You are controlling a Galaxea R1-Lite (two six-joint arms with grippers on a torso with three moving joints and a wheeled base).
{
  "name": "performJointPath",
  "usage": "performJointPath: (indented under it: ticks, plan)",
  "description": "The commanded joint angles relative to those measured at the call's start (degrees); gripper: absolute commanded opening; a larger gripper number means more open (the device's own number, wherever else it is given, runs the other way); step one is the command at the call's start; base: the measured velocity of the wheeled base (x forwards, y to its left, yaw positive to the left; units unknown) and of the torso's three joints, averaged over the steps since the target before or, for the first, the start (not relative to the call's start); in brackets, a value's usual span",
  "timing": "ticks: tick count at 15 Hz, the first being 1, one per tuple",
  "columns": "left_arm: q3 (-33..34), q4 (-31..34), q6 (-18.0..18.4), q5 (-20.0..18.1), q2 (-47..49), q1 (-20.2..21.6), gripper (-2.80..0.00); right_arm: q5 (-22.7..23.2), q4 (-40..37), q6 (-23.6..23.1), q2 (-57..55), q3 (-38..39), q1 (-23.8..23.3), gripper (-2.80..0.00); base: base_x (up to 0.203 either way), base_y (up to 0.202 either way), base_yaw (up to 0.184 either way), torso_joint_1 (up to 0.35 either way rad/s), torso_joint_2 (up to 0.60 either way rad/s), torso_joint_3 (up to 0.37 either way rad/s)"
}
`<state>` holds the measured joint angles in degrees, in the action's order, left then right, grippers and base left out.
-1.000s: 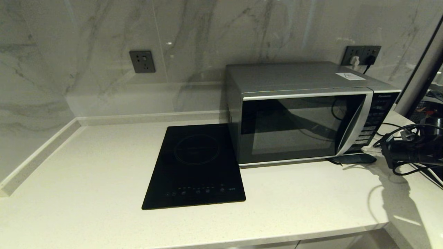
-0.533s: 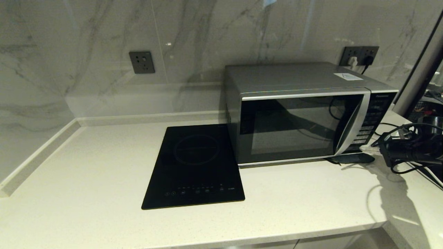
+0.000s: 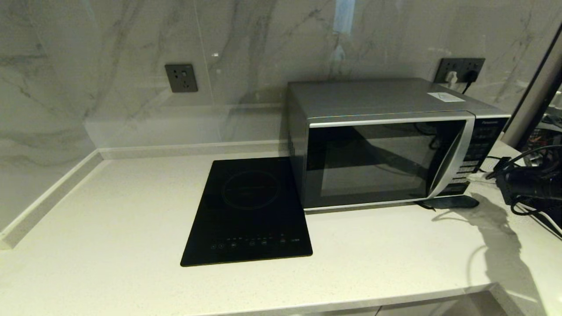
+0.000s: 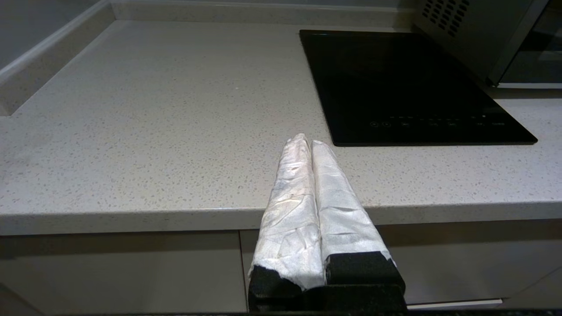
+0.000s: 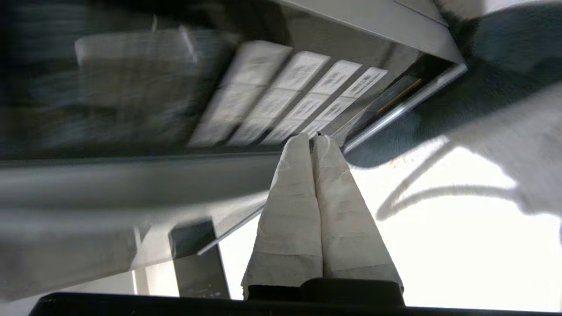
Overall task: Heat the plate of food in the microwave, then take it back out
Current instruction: Open the microwave oven
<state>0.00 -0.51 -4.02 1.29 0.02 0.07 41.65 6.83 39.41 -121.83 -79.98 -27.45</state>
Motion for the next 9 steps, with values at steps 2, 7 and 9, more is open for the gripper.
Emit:
performJointPath:
  ticks: [2, 7, 9]
  plan:
    - [0.0, 0.0, -0.1, 0.0, 0.1, 0.0, -2.80, -5.8, -4.8, 0.1, 12.6, 2.3, -0.7, -2.80, 0.000, 0.000, 0.000, 0.000, 0.00, 0.000]
    - [0.0, 0.0, 0.0, 0.0, 0.1, 0.0, -2.80, -20.8, -22.9, -5.1, 34.4, 3.1, 0.9, -2.80, 0.000, 0.000, 0.000, 0.000, 0.00, 0.000]
    - [0.0, 0.0, 0.0, 0.0, 0.1, 0.0, -2.80, -27.5, -27.7, -7.7, 44.9, 5.3, 6.5, -2.80, 0.000, 0.000, 0.000, 0.000, 0.00, 0.000]
